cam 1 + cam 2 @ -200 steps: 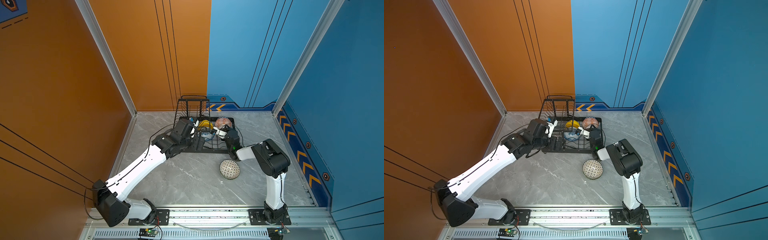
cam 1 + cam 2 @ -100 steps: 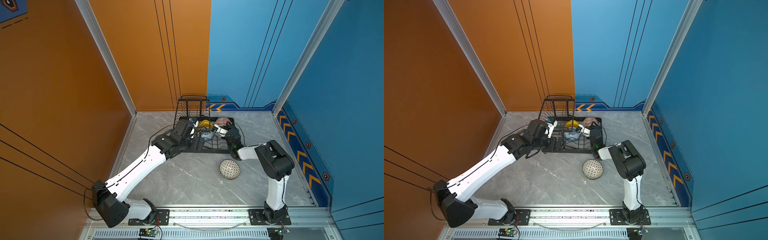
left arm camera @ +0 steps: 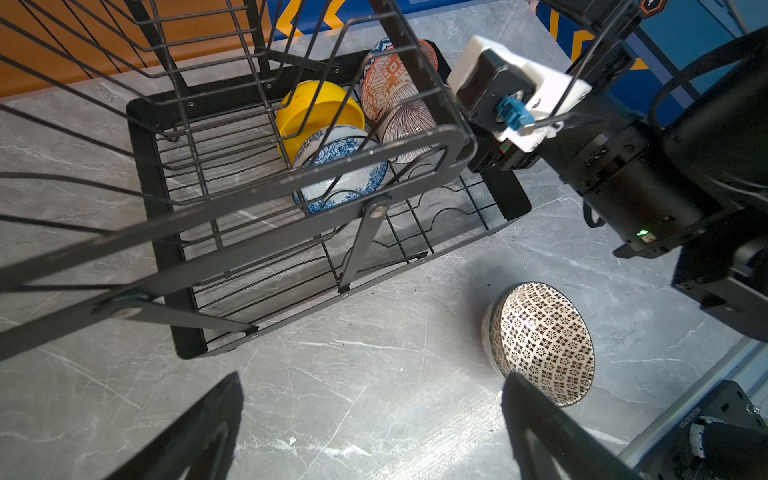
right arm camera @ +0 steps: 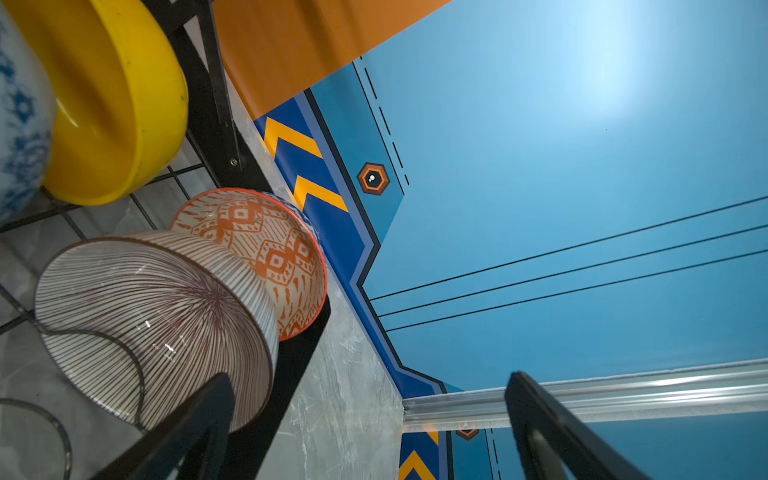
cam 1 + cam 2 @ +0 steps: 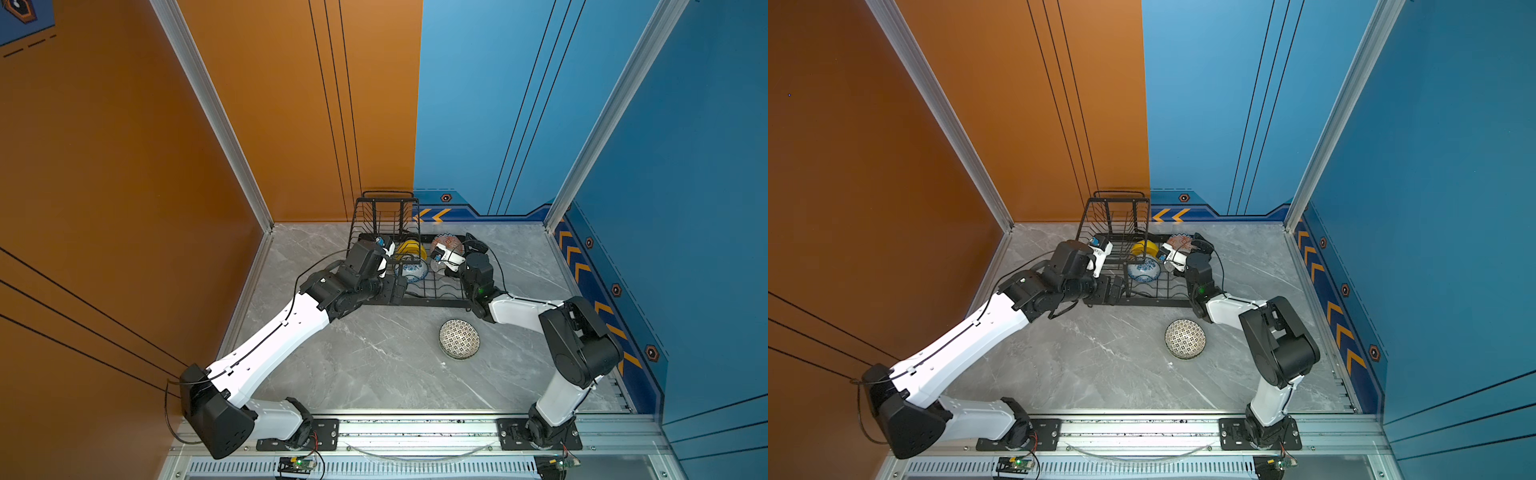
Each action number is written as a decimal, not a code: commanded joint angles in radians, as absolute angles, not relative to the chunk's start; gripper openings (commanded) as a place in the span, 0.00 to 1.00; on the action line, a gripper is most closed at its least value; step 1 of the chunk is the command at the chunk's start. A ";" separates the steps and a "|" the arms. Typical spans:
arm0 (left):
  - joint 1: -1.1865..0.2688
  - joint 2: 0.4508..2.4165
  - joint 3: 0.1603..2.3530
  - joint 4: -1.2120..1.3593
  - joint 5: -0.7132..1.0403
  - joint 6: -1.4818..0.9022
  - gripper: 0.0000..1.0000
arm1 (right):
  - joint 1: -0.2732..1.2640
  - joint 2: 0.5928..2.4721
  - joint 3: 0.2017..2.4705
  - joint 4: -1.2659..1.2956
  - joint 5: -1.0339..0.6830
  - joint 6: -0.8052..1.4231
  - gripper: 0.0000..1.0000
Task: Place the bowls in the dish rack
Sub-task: 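Open the right gripper and raise it away from the pink striped bowl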
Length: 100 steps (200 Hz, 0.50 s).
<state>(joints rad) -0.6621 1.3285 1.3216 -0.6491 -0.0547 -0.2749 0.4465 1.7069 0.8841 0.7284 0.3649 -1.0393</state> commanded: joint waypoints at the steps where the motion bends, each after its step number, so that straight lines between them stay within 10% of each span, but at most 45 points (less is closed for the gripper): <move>1: -0.653 1.302 1.307 -0.663 -0.048 -0.246 0.98 | 0.459 1.597 0.863 0.585 0.387 -0.919 1.00; 100: -0.654 1.333 1.317 -0.663 -0.019 -0.237 0.98 | 0.499 1.355 1.224 -0.437 0.351 -0.153 1.00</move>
